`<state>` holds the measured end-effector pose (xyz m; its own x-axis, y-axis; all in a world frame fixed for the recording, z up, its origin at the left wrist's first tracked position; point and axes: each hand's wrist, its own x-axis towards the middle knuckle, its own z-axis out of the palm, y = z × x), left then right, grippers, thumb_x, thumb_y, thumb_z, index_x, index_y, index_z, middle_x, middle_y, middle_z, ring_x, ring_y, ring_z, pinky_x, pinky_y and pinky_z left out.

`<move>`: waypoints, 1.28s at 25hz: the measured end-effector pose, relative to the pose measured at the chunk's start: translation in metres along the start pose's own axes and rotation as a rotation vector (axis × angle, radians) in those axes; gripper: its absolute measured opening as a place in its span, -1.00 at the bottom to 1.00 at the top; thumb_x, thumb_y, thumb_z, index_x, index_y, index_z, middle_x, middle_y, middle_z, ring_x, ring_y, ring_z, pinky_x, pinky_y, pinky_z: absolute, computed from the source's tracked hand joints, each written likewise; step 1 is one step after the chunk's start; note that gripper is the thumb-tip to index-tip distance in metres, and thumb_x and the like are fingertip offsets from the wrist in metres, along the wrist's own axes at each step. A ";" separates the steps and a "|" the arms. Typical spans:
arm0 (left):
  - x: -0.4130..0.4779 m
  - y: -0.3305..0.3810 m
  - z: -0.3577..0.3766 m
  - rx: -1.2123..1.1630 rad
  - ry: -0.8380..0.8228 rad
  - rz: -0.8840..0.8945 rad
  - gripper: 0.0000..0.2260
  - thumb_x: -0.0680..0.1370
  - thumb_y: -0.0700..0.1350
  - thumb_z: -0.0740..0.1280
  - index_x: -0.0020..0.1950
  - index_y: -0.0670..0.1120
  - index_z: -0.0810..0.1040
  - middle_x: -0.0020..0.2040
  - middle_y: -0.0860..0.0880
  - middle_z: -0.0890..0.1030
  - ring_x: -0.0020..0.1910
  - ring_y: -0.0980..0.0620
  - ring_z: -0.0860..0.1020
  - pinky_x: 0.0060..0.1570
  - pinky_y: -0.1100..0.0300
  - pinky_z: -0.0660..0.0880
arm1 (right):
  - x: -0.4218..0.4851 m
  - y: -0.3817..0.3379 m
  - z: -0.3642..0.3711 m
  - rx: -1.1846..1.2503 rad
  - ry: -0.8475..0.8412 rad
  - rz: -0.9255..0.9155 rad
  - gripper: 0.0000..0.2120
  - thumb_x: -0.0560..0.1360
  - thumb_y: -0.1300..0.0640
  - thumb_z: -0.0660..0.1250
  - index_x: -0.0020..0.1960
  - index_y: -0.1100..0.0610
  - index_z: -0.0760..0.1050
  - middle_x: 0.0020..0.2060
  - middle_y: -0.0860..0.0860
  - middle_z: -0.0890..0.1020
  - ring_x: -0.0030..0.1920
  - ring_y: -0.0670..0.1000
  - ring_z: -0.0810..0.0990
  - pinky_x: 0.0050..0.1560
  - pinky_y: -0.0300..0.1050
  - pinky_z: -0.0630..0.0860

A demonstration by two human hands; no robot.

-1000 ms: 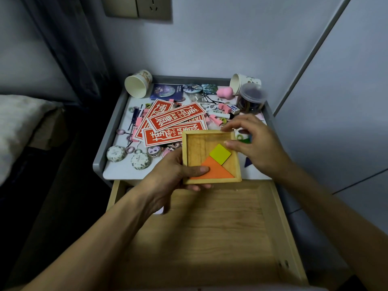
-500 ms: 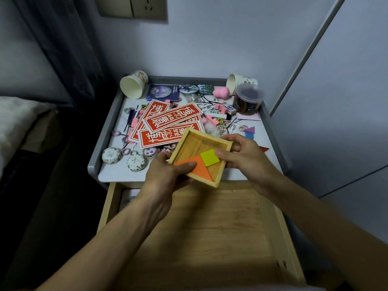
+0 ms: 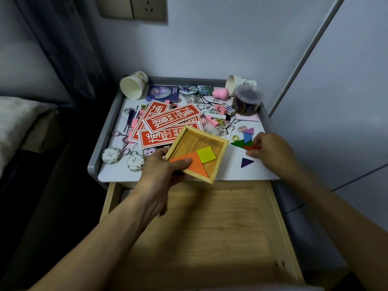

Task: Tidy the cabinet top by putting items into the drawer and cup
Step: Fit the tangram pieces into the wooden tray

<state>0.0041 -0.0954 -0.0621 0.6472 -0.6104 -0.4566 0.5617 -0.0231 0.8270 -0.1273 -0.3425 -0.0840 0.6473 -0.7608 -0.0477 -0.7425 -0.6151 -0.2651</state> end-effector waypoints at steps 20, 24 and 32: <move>0.001 0.002 -0.005 0.018 -0.001 0.006 -0.67 0.48 -0.33 0.42 0.19 -0.17 0.46 0.11 -0.17 0.63 0.01 -0.14 0.67 -0.08 0.06 0.65 | 0.012 -0.013 0.006 0.226 -0.023 0.017 -0.55 0.33 0.04 0.57 0.10 0.04 0.43 -0.03 -0.03 0.56 -0.09 -0.04 0.51 -0.22 -0.13 0.42; 0.002 0.002 -0.005 0.027 -0.002 0.002 -0.67 0.49 -0.32 0.41 0.22 -0.17 0.45 0.12 -0.18 0.62 0.01 -0.15 0.67 -0.09 0.07 0.65 | 0.005 -0.016 -0.006 0.195 -0.034 -0.023 -0.67 0.40 0.10 0.53 0.11 0.05 0.51 -0.12 -0.04 0.54 -0.19 -0.09 0.46 -0.29 -0.16 0.34; 0.002 -0.001 -0.001 0.110 -0.053 0.014 -0.67 0.48 -0.35 0.41 0.20 -0.16 0.50 0.06 -0.17 0.66 -0.05 -0.14 0.69 -0.12 0.03 0.66 | -0.022 -0.039 -0.047 0.510 0.327 -0.319 -0.81 0.44 0.10 0.48 0.05 0.04 0.65 -0.08 -0.04 0.65 -0.10 -0.14 0.56 -0.09 -0.33 0.50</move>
<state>0.0053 -0.0960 -0.0639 0.6244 -0.6524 -0.4295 0.4914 -0.0994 0.8653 -0.1206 -0.3113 -0.0276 0.6763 -0.6309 0.3803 -0.2979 -0.7064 -0.6421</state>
